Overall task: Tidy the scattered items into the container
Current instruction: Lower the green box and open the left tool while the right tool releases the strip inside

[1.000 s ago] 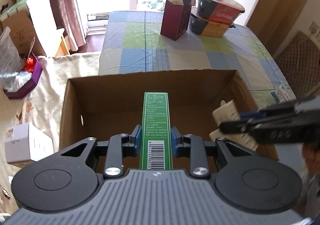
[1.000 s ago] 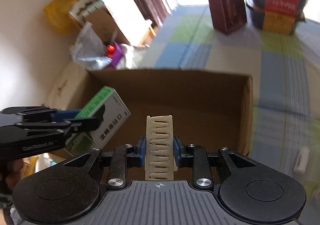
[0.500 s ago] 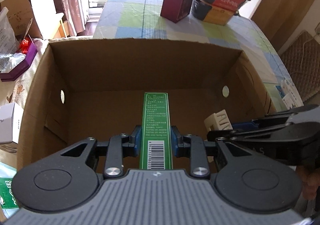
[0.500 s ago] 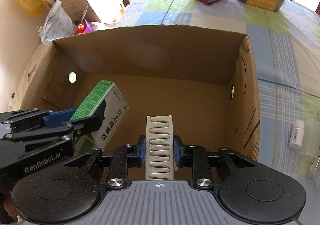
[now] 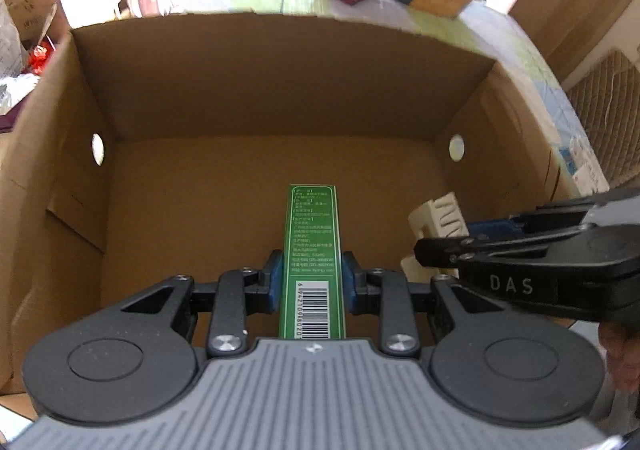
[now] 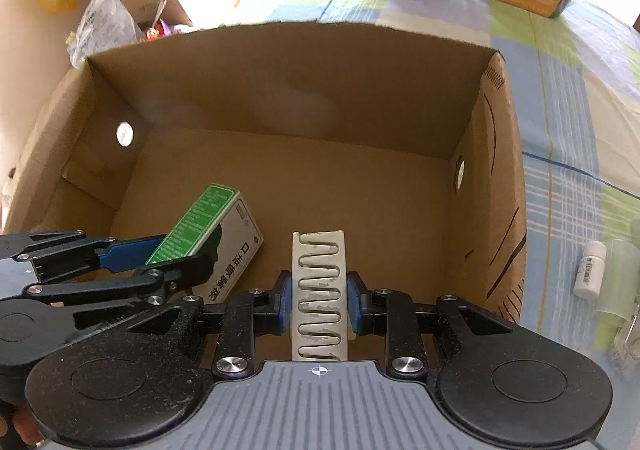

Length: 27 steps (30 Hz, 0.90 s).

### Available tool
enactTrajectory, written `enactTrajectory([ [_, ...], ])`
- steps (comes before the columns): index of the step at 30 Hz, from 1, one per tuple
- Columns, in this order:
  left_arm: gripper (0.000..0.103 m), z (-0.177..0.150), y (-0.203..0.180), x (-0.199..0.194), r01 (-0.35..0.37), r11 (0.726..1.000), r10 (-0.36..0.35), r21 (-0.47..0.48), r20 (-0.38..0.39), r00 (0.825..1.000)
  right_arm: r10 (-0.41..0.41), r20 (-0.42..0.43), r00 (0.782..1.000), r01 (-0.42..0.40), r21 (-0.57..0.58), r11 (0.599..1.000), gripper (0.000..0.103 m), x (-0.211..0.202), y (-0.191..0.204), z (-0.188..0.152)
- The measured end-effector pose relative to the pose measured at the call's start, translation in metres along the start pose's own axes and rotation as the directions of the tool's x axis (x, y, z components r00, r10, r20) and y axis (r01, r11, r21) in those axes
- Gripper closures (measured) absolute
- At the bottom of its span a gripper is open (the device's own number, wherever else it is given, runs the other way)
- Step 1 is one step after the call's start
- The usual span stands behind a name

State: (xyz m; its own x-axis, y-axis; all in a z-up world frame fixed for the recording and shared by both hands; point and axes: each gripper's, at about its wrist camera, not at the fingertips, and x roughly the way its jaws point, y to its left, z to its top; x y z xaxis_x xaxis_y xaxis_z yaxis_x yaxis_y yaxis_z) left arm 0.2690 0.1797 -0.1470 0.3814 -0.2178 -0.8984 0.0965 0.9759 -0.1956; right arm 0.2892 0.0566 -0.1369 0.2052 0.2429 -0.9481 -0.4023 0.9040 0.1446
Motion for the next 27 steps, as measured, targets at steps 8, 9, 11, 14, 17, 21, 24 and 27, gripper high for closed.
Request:
enactTrajectory([
  [8,0.052,0.004,0.009,-0.002,-0.038,0.999,0.038,0.002,-0.04,0.998,0.009,-0.027,1.0,-0.01,-0.041,0.999,0.05,0.004,0.005,-0.005],
  [9,0.048,0.004,0.01,-0.003,-0.044,0.999,0.044,0.002,-0.043,0.998,0.012,-0.03,0.999,-0.013,-0.045,0.999,0.048,0.004,0.005,-0.006],
  [11,0.042,0.004,0.014,-0.004,-0.062,0.998,0.062,0.004,-0.049,0.997,0.015,-0.038,0.999,-0.017,-0.055,0.998,0.044,0.004,0.006,-0.006],
  [14,0.035,0.004,0.02,-0.007,-0.083,0.997,0.083,-0.002,-0.059,0.995,0.021,-0.047,0.999,-0.024,-0.064,0.998,0.038,0.005,0.008,-0.007],
  [17,0.03,0.002,0.022,-0.011,-0.098,0.995,0.098,0.002,-0.065,0.993,0.022,-0.052,0.998,-0.026,-0.07,0.997,0.034,0.004,0.009,-0.009],
  [21,0.024,0.001,0.022,-0.018,-0.125,0.992,0.126,0.018,-0.06,0.99,0.024,-0.046,0.999,-0.027,-0.082,0.996,0.031,0.0,0.012,-0.011],
  [24,0.02,0.001,0.021,-0.024,-0.14,0.99,0.141,0.023,-0.053,0.989,0.027,-0.034,0.999,-0.029,-0.086,0.996,0.03,-0.005,0.012,-0.012],
  [27,0.019,0.0,0.02,-0.03,-0.145,0.989,0.146,0.022,-0.044,0.988,0.025,-0.019,1.0,-0.026,-0.091,0.996,0.03,-0.012,0.011,-0.013],
])
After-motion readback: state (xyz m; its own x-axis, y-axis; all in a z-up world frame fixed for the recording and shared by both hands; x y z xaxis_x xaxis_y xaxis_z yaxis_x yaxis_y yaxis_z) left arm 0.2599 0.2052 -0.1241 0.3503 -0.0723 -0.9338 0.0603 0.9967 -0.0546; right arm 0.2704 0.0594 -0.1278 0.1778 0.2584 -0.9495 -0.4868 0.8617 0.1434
